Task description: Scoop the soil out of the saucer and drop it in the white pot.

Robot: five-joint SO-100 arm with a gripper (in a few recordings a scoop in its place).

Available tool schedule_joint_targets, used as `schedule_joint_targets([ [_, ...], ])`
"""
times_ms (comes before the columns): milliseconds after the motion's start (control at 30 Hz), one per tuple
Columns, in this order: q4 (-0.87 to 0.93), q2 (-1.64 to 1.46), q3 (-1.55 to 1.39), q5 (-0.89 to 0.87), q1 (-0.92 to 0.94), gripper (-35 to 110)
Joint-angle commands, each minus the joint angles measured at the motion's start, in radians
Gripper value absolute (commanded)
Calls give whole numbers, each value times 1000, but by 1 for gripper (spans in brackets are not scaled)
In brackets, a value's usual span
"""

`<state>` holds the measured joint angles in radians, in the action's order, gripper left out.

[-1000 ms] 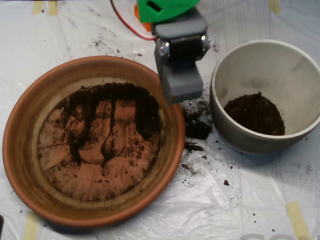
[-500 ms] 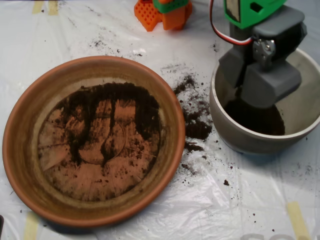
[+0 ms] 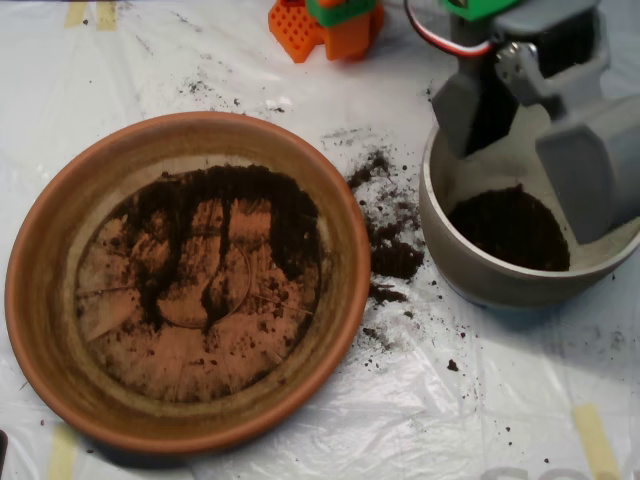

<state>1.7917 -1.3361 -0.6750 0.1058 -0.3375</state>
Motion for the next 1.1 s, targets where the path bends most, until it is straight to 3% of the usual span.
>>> schedule_joint_targets([
  [0,11,-187,15,-31,92,43],
  [200,-11,-215,-121,60,327,42],
  [467,-367,-405,-819,331,545,42],
  [800,-627,-442,-1278,538,618,40],
  [1067,-701,-451,-1413,650,609,35],
])
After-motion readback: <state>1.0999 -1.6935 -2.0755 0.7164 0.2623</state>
